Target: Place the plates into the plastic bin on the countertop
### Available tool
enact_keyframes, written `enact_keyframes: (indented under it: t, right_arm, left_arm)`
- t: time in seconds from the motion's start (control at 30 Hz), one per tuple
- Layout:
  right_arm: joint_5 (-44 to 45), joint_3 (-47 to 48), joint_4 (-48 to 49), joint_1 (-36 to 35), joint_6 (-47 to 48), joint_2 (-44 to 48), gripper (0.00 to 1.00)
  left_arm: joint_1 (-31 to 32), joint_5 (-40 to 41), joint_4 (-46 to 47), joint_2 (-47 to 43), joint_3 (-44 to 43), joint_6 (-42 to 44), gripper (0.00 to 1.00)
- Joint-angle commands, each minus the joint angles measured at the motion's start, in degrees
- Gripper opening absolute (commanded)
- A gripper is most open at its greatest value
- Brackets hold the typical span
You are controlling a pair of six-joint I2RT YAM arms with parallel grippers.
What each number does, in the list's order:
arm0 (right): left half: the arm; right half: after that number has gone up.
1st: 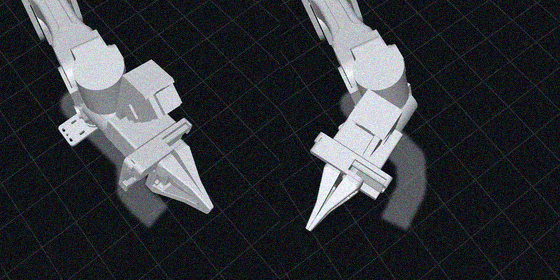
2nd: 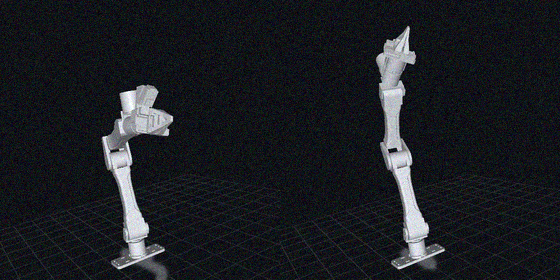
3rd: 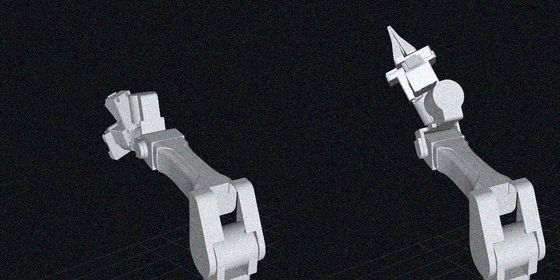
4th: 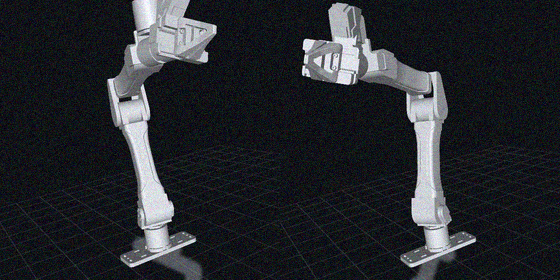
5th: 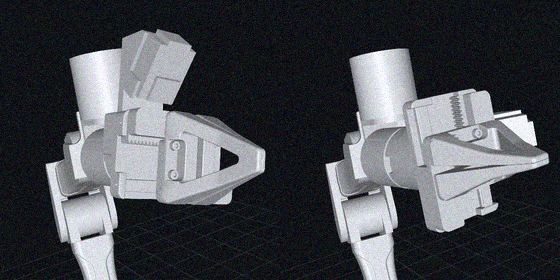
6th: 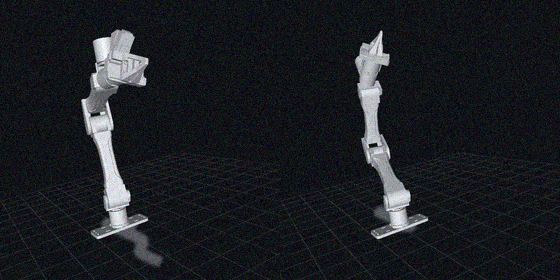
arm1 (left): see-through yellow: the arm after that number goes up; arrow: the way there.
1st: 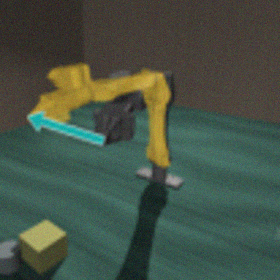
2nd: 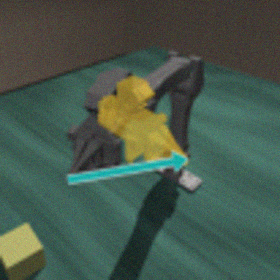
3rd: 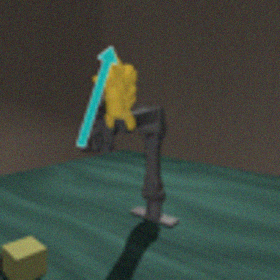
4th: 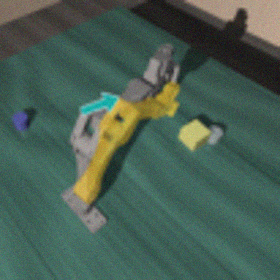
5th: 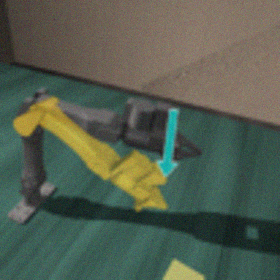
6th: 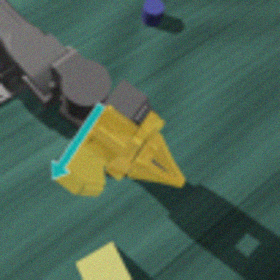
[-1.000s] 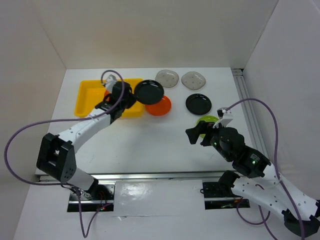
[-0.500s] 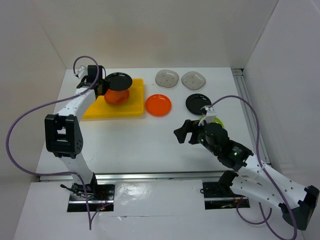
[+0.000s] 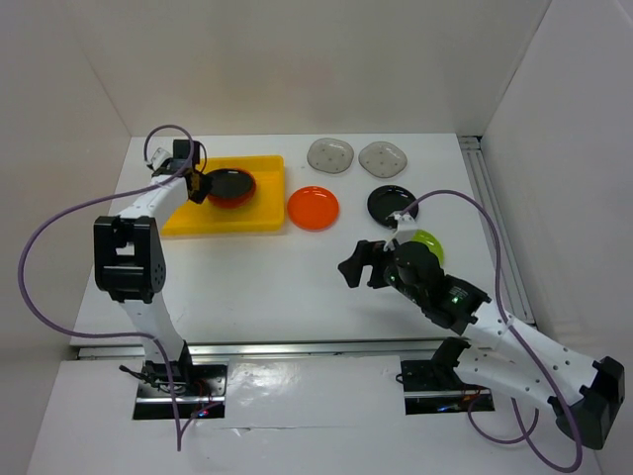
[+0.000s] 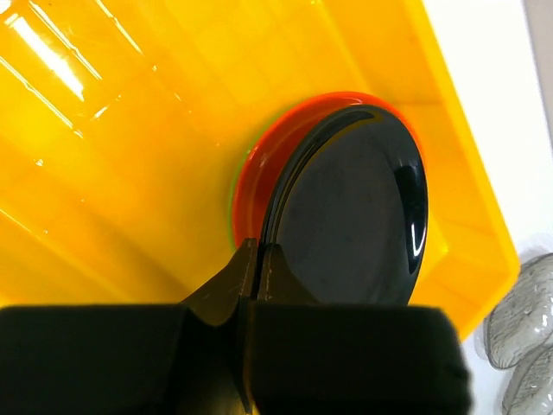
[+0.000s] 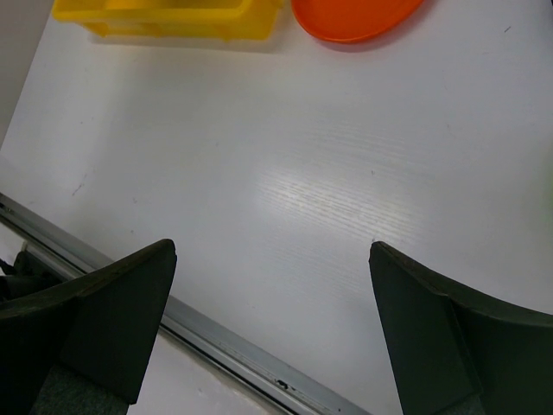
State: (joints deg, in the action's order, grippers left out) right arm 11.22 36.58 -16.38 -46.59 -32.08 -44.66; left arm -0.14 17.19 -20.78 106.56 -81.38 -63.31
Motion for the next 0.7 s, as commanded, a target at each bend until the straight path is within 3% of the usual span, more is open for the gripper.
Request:
enact_keyframes:
  t: [0.0, 0.07, 0.1, 0.33, 0.47, 0.67]
  right_arm:
    - [-0.68, 0.96, 4.60, 0.09, 0.70, -0.16, 1.00]
    - [-0.68, 0.34, 4.60, 0.09, 0.18, 1.07, 1.00]
    - [-0.68, -0.19, 5.13, 0.09, 0.17, 2.11, 1.00]
    - [-1.73, 1.12, 4.17, 0.09, -0.36, 2.83, 1.00]
    - [-1.73, 3.50, 1.62, 0.09, -0.36, 2.91, 1.00]
    - [5.11, 8.59, -5.40, 0.09, 0.17, 6.60, 1.00]
  left_arm:
    - [-1.00, -2.58, 1.70, 1.81, -1.66, 0.55, 0.10]
    - [-1.53, -3.39, 1.70, 2.60, -1.67, 1.69, 0.23]
    - [-1.53, -3.39, 1.70, 1.99, -1.67, 1.70, 0.43]
    - [-1.01, -6.20, 3.46, -5.48, 0.26, 3.02, 0.85]
    - [3.03, -5.41, -2.16, -11.89, -0.44, 4.25, 0.94]
    - [16.55, -11.64, 8.97, -23.14, 17.98, 7.76, 0.99]
